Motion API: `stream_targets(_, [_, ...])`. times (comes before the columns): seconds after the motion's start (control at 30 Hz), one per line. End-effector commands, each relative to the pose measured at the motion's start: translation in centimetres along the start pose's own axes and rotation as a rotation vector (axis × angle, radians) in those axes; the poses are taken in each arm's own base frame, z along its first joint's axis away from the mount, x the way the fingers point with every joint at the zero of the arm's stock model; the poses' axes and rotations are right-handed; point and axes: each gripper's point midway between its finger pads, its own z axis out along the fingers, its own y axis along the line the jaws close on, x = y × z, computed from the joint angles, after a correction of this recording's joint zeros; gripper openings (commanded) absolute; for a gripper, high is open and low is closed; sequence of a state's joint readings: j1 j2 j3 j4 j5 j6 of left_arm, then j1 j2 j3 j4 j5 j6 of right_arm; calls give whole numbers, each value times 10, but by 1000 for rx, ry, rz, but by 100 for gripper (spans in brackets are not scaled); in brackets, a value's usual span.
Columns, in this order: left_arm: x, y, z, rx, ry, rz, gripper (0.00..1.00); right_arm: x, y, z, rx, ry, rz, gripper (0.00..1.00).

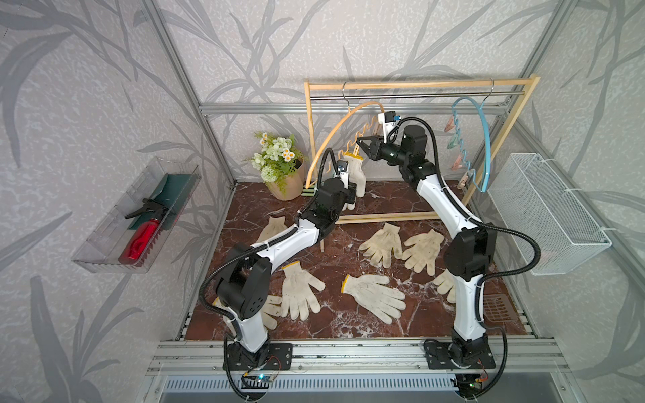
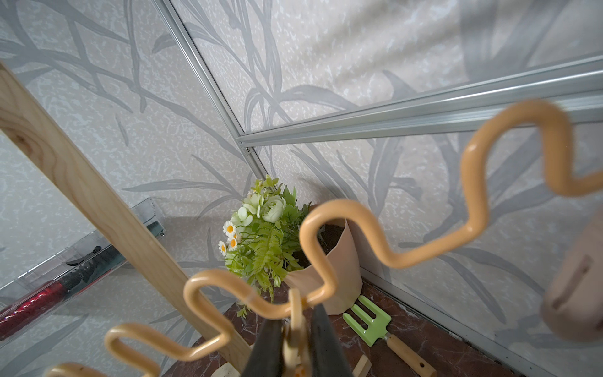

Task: Clip the gloves onto a hanger to dry
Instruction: Clamp the glove onto the hanger.

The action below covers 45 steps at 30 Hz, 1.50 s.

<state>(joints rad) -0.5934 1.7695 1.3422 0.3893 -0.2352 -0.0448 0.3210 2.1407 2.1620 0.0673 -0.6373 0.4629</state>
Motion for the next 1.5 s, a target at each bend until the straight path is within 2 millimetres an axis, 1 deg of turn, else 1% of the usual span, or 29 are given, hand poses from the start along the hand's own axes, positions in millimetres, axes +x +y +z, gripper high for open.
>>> stream_targets(0.0, [-41,1,-4,5,-91,-22,0,-21,18,-10,-39,-46,-35,16])
stream_targets(0.3, [-66,0,-9,13,-144,-41,0,-20,17,-10,-37,-42,-33,16])
stream_targets(0.53, [-56,1,-7,7,-113,-36,0,-20,18,-10,-36,-44,-34,16])
stream_targets(0.6, [-53,1,-6,8,-109,-35,0,-21,18,-11,-34,-45,-35,18])
stream_targets(0.63, [-52,1,-7,7,-106,-33,0,-21,18,-11,-33,-47,-38,20])
stream_targets(0.67, [-51,2,-6,4,-104,-32,0,-21,18,-12,-32,-47,-39,26])
stream_targets(0.7, [-49,2,-6,4,-100,-29,0,-22,18,-12,-30,-49,-40,30])
stream_targets(0.8, [-44,2,-6,3,-91,-25,0,-24,19,-13,-30,-52,-41,31])
stream_targets(0.83, [-44,2,-6,4,-90,-25,0,-24,19,-13,-31,-54,-40,35])
stream_targets(0.9, [-42,2,-6,4,-84,-23,0,-25,20,-14,-30,-56,-41,47])
stream_targets(0.93, [-41,2,-6,5,-82,-22,0,-25,20,-14,-31,-57,-41,50])
stream_targets(1.07, [-40,1,-7,8,-75,-23,0,-25,21,-14,-35,-58,-40,55])
stream_targets(1.23, [-39,-1,-10,26,-68,-28,1,-22,18,-10,-43,-54,-21,55])
stream_targets(1.37, [-38,-4,-13,44,-56,-30,18,-19,20,-7,-52,-49,-18,55])
stream_targets(1.4, [-38,-4,-15,47,-54,-33,21,-18,21,-6,-54,-49,-19,55])
stream_targets(1.47, [-38,-3,-18,50,-52,-39,21,-17,21,-5,-54,-47,-18,55])
